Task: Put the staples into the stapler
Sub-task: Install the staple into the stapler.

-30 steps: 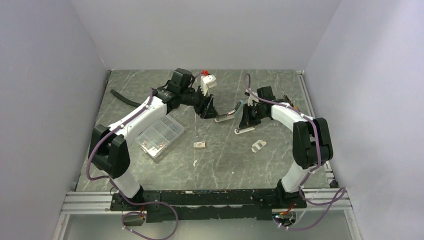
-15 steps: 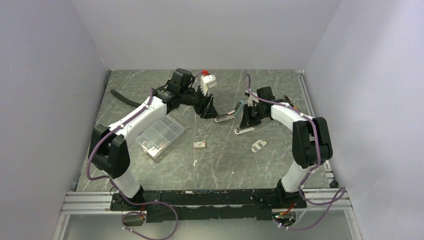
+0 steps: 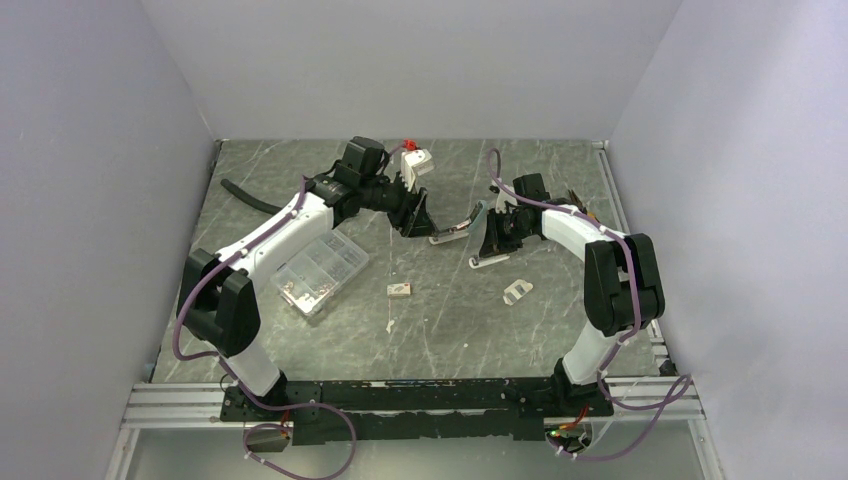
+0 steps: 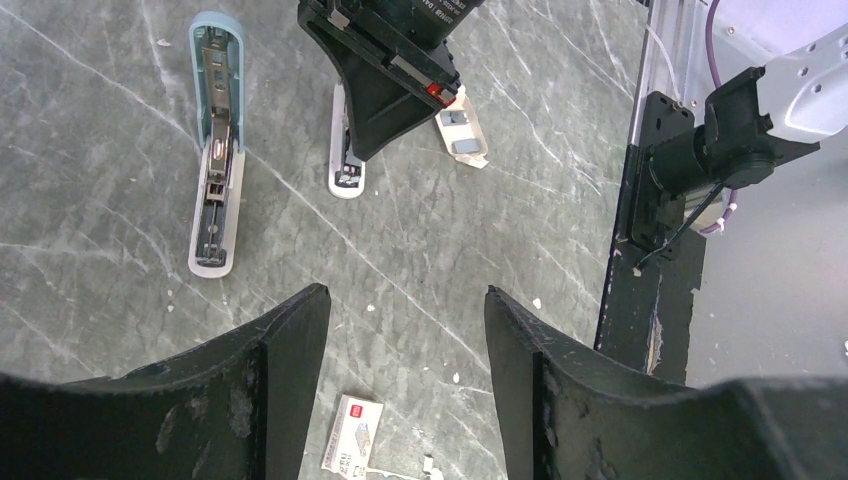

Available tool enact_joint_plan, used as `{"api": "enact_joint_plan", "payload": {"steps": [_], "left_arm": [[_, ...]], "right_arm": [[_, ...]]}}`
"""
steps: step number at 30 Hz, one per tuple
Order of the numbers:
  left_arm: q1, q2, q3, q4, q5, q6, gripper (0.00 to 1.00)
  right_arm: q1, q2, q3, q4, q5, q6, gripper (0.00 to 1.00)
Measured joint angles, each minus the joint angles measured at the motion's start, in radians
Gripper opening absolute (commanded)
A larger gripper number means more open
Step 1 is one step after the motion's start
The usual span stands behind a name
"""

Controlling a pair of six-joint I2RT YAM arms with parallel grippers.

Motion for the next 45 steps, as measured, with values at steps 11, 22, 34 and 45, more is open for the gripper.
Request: {"api": "enact_joint_plan", "payload": {"steps": [11, 22, 34, 45], "left_arm": [[0.0, 0.0, 0.0, 0.0, 0.001, -0.001, 0.63], [0.0, 0.0, 0.0, 0.0, 0.008, -0.002, 0.63], [0.0, 0.0, 0.0, 0.0, 0.008, -0.001, 0.63], [0.0, 0.0, 0.0, 0.0, 0.008, -0.001, 0.63]], "right_arm": [[0.002, 0.0, 0.0, 0.001, 0.01, 0.0, 0.0], [0.002, 0.009, 0.007, 0.001, 0.014, 0.0, 0.0], [0.002, 0.011, 0.018, 0.0, 0.018, -0.002, 0.0], [0.002, 0.011, 0.022, 0.004, 0.018, -0.004, 0.0]]}}
